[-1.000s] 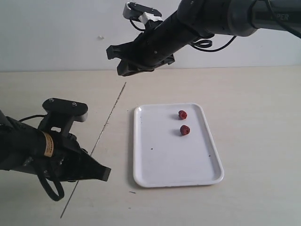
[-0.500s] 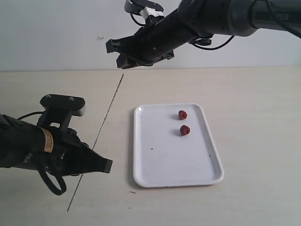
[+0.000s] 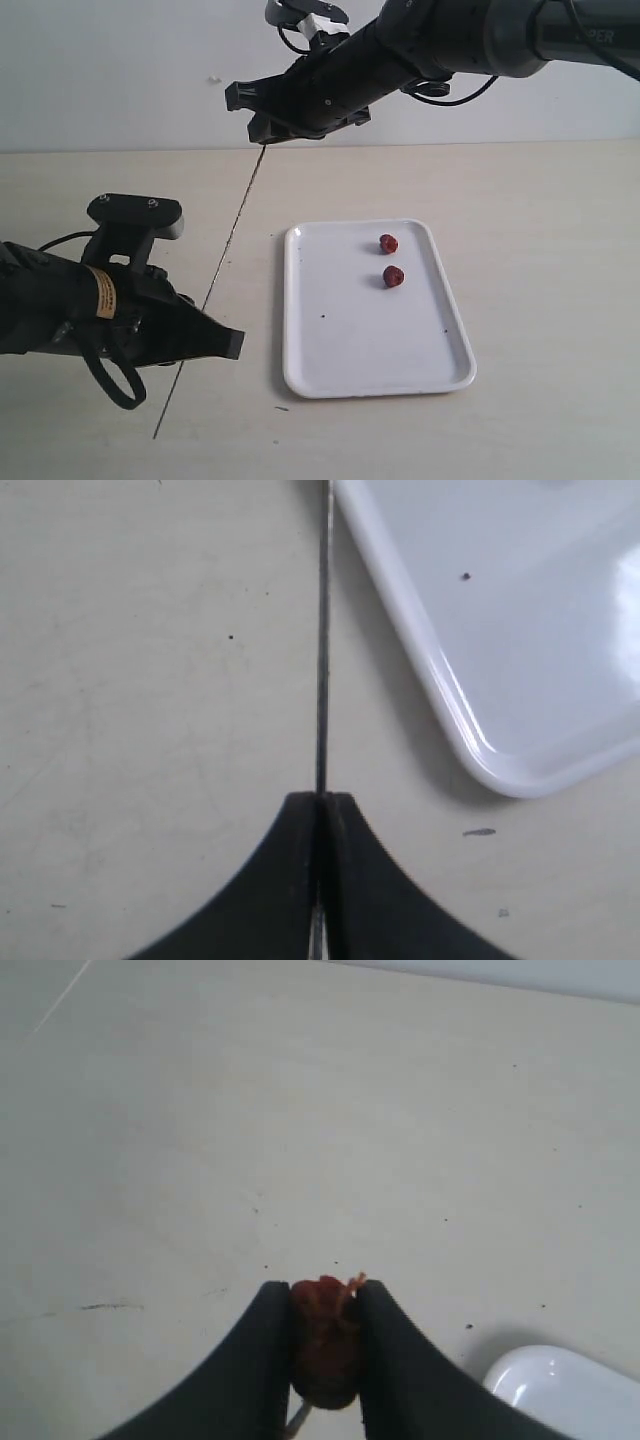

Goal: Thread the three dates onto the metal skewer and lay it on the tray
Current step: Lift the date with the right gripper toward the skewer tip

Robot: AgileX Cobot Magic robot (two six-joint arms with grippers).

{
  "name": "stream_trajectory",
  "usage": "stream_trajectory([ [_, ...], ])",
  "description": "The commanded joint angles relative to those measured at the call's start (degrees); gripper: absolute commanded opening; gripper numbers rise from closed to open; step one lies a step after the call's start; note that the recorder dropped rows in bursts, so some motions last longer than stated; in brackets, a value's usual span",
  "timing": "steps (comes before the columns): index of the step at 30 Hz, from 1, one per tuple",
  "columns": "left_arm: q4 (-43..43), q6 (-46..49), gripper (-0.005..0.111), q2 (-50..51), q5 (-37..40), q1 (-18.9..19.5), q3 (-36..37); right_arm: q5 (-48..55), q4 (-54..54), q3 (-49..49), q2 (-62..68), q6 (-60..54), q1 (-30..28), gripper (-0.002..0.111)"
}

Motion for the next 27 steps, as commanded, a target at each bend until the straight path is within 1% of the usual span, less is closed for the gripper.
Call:
stream_trajectory([
  [1, -0.4, -0.3, 0.0, 0.0, -2.3, 0.1, 0.1, -0.4, 0.3, -0.1, -0.4, -0.5, 0.0, 0.021],
  [6, -0.4, -0.3, 0.0, 0.0, -4.5, 0.1, 0.1, -0.1, 0.3, -0.1, -0.4, -0.5, 0.0, 0.021],
  [10, -0.4, -0.4, 0.0, 0.0, -4.3, 0.1, 0.1, -0.1, 0.3, -0.1, -0.4, -0.5, 0.0, 0.021],
  [16, -0.4, -3.4, 0.0, 0.0, -3.9, 0.3, 0.1, -0.2, 1.3, -0.1, -0.4, -0.2, 0.0, 0.021],
  [20, -0.4, -3.8, 0.0, 0.0, -4.3, 1.8, -0.1, -0.3, 5.3, -0.1, -0.4, -0.3, 0.0, 0.021],
  [27, -0.4, -4.9, 0.0, 0.0, -5.1, 1.8, -0.1, -0.1, 7.6, -0.1, -0.4, -0.6, 0.0, 0.021],
])
